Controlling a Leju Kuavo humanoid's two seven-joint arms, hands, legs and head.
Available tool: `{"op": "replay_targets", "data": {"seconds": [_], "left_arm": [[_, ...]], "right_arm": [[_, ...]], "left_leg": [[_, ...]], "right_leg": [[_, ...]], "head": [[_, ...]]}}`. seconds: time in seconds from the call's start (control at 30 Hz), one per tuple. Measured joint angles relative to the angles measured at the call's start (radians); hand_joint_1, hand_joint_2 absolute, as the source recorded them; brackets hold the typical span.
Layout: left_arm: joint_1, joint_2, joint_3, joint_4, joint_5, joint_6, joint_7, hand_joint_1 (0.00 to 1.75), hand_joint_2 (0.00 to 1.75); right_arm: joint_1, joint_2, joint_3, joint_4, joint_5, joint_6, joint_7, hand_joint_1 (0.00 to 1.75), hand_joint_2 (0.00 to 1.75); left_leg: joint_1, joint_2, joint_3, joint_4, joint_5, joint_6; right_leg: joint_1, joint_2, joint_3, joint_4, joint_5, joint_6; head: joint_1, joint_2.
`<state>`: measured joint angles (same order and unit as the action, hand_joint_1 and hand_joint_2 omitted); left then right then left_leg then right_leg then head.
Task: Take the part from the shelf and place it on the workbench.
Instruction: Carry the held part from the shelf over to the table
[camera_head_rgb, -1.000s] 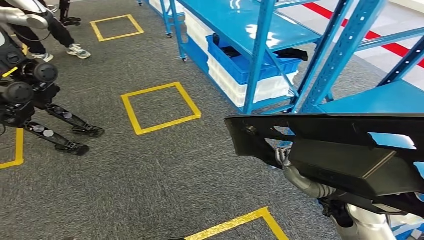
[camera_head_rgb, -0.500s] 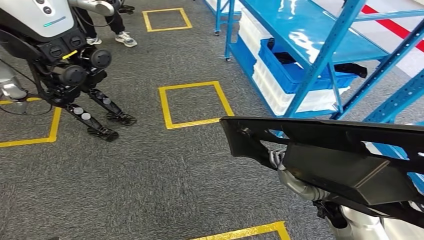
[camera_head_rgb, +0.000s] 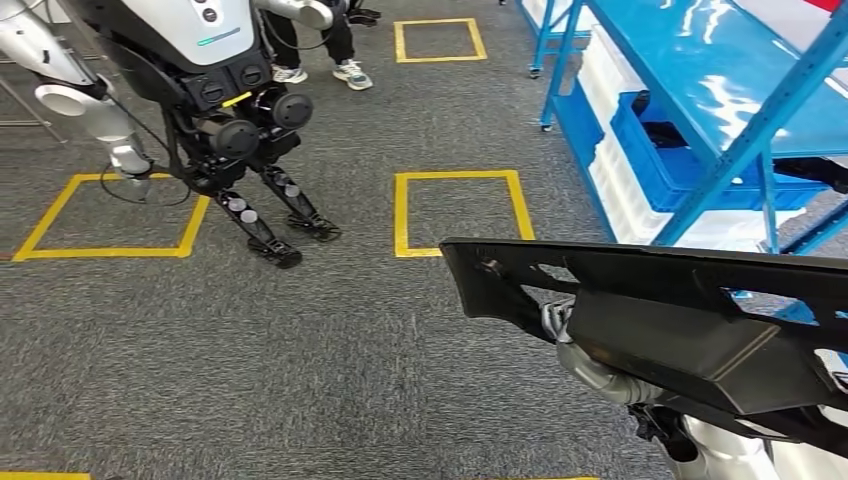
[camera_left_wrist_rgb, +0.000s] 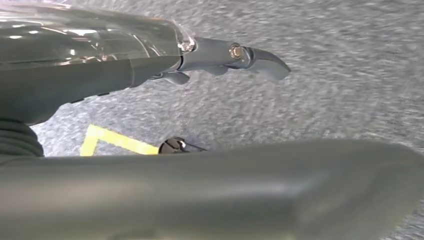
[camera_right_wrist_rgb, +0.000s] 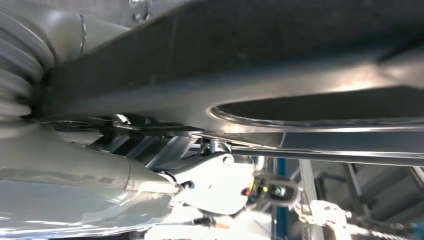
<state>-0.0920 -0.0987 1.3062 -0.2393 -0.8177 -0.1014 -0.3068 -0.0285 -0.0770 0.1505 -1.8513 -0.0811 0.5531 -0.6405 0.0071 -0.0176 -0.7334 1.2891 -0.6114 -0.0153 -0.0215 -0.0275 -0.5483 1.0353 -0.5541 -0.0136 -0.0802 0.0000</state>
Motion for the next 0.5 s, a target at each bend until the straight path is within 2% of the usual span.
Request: {"op": "replay_targets", "data": {"seconds": [0.03,0.07,0.1,0.17,0.2,0.23,0.3,0.33,0.4,0.43,0.47,0.5], "left_arm": [[0.002,0.000,0.000,0.000,0.000,0.000,0.000,0.00,1.75],[0.004,0.000,0.000,0.000,0.000,0.000,0.000,0.00,1.75],[0.005,0.001,0.000,0.000,0.000,0.000,0.000,0.00,1.75],[0.003,0.002,0.000,0.000,-0.001,0.000,-0.002,0.00,1.75],[0.001,0.004,0.000,0.000,-0.001,-0.001,-0.004,0.00,1.75],[0.000,0.005,0.000,0.000,0.000,-0.002,-0.007,0.00,1.75],[0.002,0.010,0.000,0.000,-0.001,-0.002,-0.011,0.00,1.75],[0.004,0.012,0.000,0.000,-0.001,-0.002,-0.012,0.00,1.75],[0.002,0.015,0.000,0.000,-0.004,-0.001,-0.013,0.00,1.75],[-0.001,0.015,0.000,0.000,-0.006,0.000,-0.013,0.00,1.75],[-0.004,0.016,0.000,0.000,-0.009,0.000,-0.013,0.00,1.75],[-0.005,0.016,0.000,0.000,-0.011,0.000,-0.013,0.00,1.75]], "right_arm": [[0.002,0.000,0.000,0.000,-0.001,0.000,-0.001,1.75,1.75],[0.004,0.000,0.001,0.000,-0.002,0.000,-0.002,1.75,1.75],[0.005,-0.001,0.001,0.000,-0.003,0.001,-0.003,1.75,1.75],[0.006,-0.001,0.001,-0.001,-0.006,0.001,-0.008,1.75,1.75],[0.006,-0.001,0.002,-0.001,-0.006,0.002,-0.011,1.75,1.75],[0.005,-0.001,0.002,-0.002,-0.007,0.003,-0.014,1.75,1.75],[0.004,-0.001,0.006,-0.003,-0.006,0.005,-0.017,1.75,1.75],[0.004,-0.001,0.009,-0.004,-0.004,0.006,-0.019,1.75,1.75],[0.004,-0.002,0.013,-0.006,0.001,0.006,-0.024,1.75,1.75],[0.006,-0.002,0.015,-0.006,0.004,0.006,-0.029,1.75,1.75],[0.009,-0.002,0.017,-0.006,0.006,0.005,-0.033,1.75,1.75],[0.011,-0.002,0.019,-0.005,0.009,0.004,-0.037,1.75,1.75]], "left_leg": [[0.002,0.004,-0.011,0.018,0.004,-0.002],[0.004,0.008,-0.003,-0.004,0.026,-0.002],[0.004,0.017,0.023,-0.057,0.061,-0.001],[-0.005,0.069,0.084,-0.180,0.113,0.009],[-0.012,0.092,0.100,-0.215,0.122,0.016],[-0.018,0.105,0.105,-0.229,0.121,0.022],[-0.021,0.087,0.106,-0.235,0.119,0.033],[-0.020,0.074,0.111,-0.241,0.119,0.038],[-0.014,0.051,0.122,-0.251,0.121,0.050],[-0.014,0.038,0.124,-0.252,0.119,0.054],[-0.014,0.023,0.125,-0.252,0.118,0.058],[-0.014,0.008,0.126,-0.252,0.117,0.059]], "right_leg": [[0.000,-0.015,0.004,0.000,-0.005,0.001],[0.000,-0.029,0.009,0.000,-0.009,0.003],[0.000,-0.043,0.016,0.000,-0.015,0.005],[0.003,-0.067,0.029,0.000,-0.026,0.014],[0.004,-0.078,0.033,0.000,-0.030,0.018],[0.006,-0.089,0.036,-0.001,-0.034,0.024],[0.006,-0.110,0.046,-0.006,-0.041,0.035],[0.004,-0.100,0.052,-0.003,-0.048,0.039],[0.001,-0.044,0.036,0.052,-0.085,0.042],[0.001,-0.011,0.008,0.110,-0.112,0.041],[0.001,0.008,-0.031,0.177,-0.139,0.040],[0.001,0.017,-0.067,0.234,-0.153,0.040]], "head": [[0.000,0.000],[0.000,0.000],[0.000,0.000],[0.000,0.000],[0.000,0.000],[0.000,0.000],[0.000,0.000],[0.001,0.000],[0.002,0.000],[0.002,0.000],[0.002,0.000],[0.002,0.000]]}}
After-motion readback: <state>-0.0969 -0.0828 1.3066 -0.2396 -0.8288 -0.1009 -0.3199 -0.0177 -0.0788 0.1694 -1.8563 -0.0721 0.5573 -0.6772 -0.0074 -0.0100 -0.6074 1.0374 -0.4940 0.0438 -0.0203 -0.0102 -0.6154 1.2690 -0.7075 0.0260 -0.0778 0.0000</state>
